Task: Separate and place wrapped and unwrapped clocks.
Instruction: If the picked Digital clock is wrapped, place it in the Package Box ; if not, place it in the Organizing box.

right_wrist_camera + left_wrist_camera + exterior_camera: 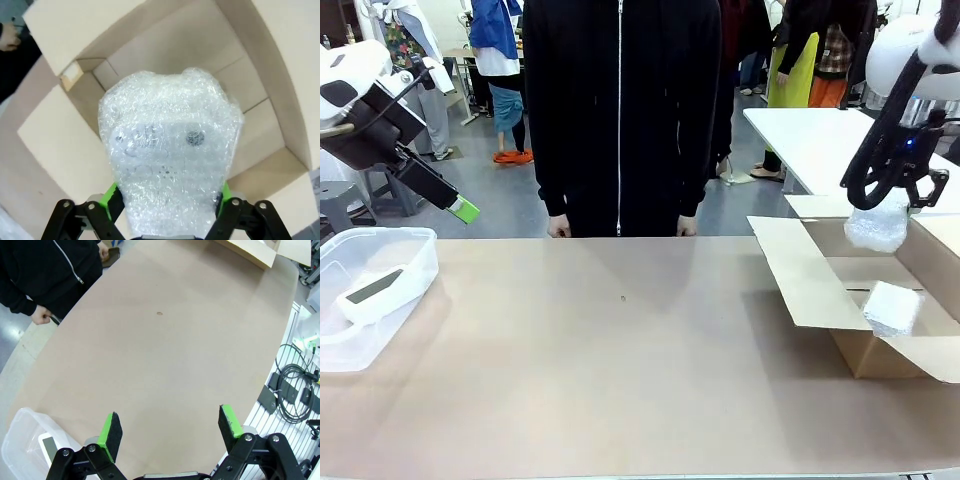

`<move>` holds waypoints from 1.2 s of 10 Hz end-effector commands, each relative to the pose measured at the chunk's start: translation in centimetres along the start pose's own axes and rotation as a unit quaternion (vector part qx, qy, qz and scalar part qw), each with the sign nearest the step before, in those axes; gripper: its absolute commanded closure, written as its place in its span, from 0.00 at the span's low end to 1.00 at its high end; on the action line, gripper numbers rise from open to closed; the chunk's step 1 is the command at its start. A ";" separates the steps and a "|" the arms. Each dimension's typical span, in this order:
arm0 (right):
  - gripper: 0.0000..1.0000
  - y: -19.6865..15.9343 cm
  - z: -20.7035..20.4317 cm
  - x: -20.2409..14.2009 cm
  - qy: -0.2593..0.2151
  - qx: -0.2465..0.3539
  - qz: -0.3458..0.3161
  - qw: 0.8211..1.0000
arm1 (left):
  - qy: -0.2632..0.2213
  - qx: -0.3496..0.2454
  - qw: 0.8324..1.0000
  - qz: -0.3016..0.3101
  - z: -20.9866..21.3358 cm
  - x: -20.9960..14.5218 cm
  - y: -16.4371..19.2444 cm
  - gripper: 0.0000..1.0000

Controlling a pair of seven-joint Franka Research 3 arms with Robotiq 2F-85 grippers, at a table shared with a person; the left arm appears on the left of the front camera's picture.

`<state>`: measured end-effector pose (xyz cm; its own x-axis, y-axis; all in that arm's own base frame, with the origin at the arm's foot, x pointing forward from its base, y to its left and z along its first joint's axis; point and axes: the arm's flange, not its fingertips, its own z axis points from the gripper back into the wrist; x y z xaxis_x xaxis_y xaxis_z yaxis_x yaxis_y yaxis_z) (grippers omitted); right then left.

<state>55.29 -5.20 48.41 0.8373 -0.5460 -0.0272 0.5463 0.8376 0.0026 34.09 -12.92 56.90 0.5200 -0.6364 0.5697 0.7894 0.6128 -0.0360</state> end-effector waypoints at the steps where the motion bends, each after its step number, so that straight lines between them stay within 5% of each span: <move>1: 0.19 0.1 0.2 0.4 0.003 -0.023 0.018 1.000 | -0.003 -0.008 1.000 0.000 0.0 -0.1 0.0 0.00; 5: 0.19 0.5 -2.7 0.2 0.003 -0.026 0.028 0.999 | -0.003 -0.008 1.000 0.000 0.0 -0.1 0.0 0.00; 6: 0.00 0.6 -2.9 0.7 0.009 -0.027 0.026 0.999 | -0.003 -0.008 1.000 0.000 0.0 -0.1 0.0 0.00; 12: 0.00 0.7 -2.8 2.3 0.030 -0.042 0.027 0.998 | -0.003 -0.008 1.000 0.000 0.0 -0.1 0.0 0.00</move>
<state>56.88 -5.54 45.17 0.8500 -0.5210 -0.0777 0.5181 0.8535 -0.0558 34.09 -12.92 56.90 0.5200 -0.6364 0.5696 0.7894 0.6128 -0.0360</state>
